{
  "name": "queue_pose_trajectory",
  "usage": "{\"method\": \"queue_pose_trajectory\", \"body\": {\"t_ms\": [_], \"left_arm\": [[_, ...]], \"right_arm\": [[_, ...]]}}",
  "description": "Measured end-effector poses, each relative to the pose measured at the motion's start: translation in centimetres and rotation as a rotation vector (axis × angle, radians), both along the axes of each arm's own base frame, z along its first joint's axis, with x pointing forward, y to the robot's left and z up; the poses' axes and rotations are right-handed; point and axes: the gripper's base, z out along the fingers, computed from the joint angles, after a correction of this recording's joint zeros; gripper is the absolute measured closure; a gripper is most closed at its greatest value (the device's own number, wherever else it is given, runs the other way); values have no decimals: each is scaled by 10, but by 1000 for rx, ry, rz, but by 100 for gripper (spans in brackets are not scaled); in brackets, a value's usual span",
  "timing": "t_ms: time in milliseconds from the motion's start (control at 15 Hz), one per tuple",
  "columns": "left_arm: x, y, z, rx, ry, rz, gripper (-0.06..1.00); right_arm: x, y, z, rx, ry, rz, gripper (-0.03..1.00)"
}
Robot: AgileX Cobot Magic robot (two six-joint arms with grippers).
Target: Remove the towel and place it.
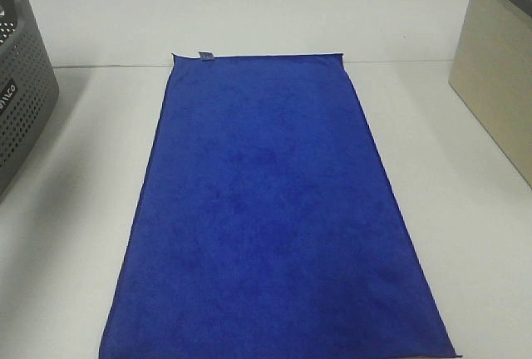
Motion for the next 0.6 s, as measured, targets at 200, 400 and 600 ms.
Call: {"method": "queue_pose_trajectory", "body": {"t_ms": [200,400,600], "left_arm": [[-85,-4,2,2,-44,-1,24],[-158,-5,-1,22,-146,-1,24],[-204,-9,-6,-8,-249,15,24]], "right_arm": [[-73,-7,-11,16,-38,-2,29],[-147,-15,-28,35,-147,-12,29],[-206,-22,-47,55,-297,-13,29]]}}
